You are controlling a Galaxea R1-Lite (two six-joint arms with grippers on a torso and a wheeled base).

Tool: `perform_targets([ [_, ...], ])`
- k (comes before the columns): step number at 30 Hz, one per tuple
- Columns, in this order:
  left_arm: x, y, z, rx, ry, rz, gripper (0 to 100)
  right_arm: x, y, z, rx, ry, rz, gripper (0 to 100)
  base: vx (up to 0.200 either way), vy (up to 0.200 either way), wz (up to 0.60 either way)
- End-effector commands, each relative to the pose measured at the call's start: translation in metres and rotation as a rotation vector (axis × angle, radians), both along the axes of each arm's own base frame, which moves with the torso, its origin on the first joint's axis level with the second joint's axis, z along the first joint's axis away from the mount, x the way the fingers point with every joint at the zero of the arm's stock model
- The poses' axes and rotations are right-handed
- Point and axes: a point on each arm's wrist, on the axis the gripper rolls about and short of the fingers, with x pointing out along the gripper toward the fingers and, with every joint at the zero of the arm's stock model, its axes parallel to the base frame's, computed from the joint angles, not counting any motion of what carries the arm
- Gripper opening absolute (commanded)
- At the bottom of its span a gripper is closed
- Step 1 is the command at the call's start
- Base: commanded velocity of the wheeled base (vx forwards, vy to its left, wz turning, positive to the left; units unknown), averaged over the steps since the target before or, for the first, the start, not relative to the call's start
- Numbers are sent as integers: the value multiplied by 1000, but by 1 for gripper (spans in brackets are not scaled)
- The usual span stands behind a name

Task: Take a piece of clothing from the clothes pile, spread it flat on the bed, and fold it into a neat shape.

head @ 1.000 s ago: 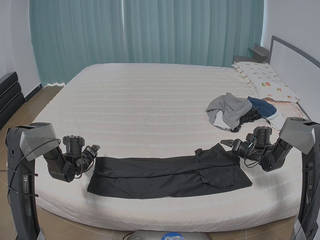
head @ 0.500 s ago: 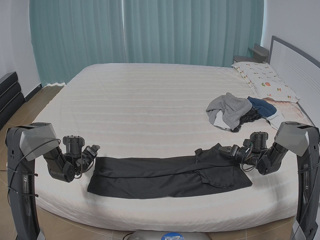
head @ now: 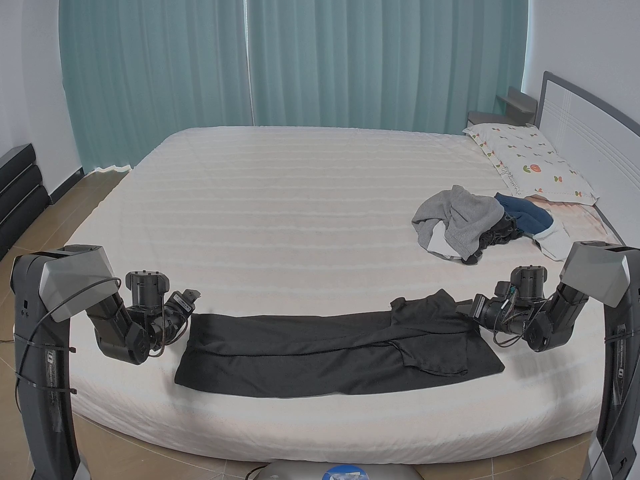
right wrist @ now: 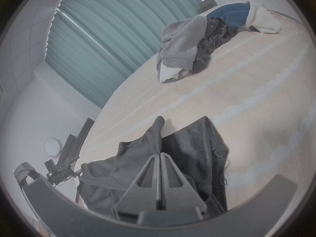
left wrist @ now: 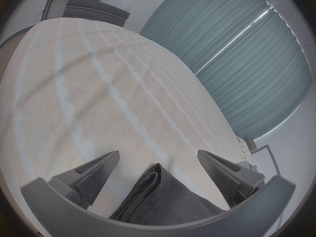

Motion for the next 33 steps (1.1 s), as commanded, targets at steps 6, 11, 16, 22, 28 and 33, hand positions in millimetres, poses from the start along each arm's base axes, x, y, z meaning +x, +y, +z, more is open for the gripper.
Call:
perform_targets([
  [6, 0, 0, 0, 0, -2, 0, 100, -16, -13, 24, 31, -16, 15, 0, 0, 0, 0],
  [11, 0, 0, 0, 1, 0, 0, 100, -17, -18, 23, 33, -11, 5, 0, 0, 0, 0],
  [16, 0, 1, 2, 0, -4, 2, 100, -22, -18, 20, 34, 13, 3, 0, 0, 0, 0],
  [22, -2, 1, 1, 0, 3, 3, 100, -29, -22, 24, 24, 15, 2, 0, 0, 0, 0],
  [28, -9, 2, 13, -6, 0, -6, 100, -31, -21, 16, 0, 35, 16, 0, 0, 0, 0],
  [33, -22, 0, 28, -14, 36, -38, 100, -33, -21, 14, -13, 68, 26, 100, 0, 0, 0],
])
